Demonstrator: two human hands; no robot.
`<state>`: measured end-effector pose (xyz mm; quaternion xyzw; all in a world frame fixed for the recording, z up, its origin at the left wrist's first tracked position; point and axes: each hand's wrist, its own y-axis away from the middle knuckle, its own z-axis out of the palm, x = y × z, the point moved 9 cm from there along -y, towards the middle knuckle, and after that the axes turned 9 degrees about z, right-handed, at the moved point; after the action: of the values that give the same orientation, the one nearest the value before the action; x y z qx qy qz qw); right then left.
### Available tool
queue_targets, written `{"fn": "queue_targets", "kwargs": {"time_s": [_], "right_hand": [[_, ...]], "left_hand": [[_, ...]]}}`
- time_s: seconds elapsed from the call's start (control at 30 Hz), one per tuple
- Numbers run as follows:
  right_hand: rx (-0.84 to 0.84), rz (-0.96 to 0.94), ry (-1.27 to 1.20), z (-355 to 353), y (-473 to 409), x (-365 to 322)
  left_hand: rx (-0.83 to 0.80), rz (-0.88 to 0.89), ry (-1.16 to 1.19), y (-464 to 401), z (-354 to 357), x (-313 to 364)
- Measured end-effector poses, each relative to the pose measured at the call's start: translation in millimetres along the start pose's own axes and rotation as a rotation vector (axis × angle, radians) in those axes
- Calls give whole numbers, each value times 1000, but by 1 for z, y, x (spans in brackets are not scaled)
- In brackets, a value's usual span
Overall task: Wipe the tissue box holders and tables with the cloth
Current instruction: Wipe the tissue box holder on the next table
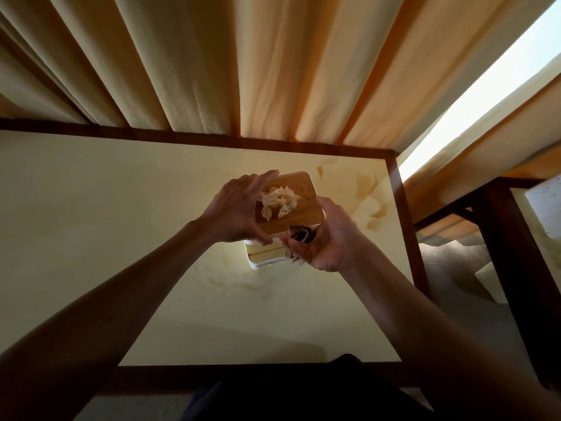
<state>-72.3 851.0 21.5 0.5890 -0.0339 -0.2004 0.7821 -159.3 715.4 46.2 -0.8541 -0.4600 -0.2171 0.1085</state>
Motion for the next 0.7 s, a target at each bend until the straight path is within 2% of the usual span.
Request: {"fn": "queue_targets", "kwargs": {"time_s": [0.13,0.3,0.37,0.43,0.57,0.63,0.7], "right_hand": [[82,-80,-35,7,-12,2],[259,-291,-174,2,-13,5],[284,-305,-211,-2,-7,9],[250,-298,-214,-12,3,8],[39,-368,-268,-46,35,-6],[141,-524,-212,-71,55,-19],[453,-794,-28,-95,71,-33]], "left_hand": [[7,-12,-1,1,0,2],[15,-11,-36,0,0,0],[21,-18,-42,0,0,-1],[8,-22,-37,0,1,-1],[-11,-14,-29,0,0,-1],[-17,-13,-28,0,0,0],[-10,-9,-27,1,-1,1]]}}
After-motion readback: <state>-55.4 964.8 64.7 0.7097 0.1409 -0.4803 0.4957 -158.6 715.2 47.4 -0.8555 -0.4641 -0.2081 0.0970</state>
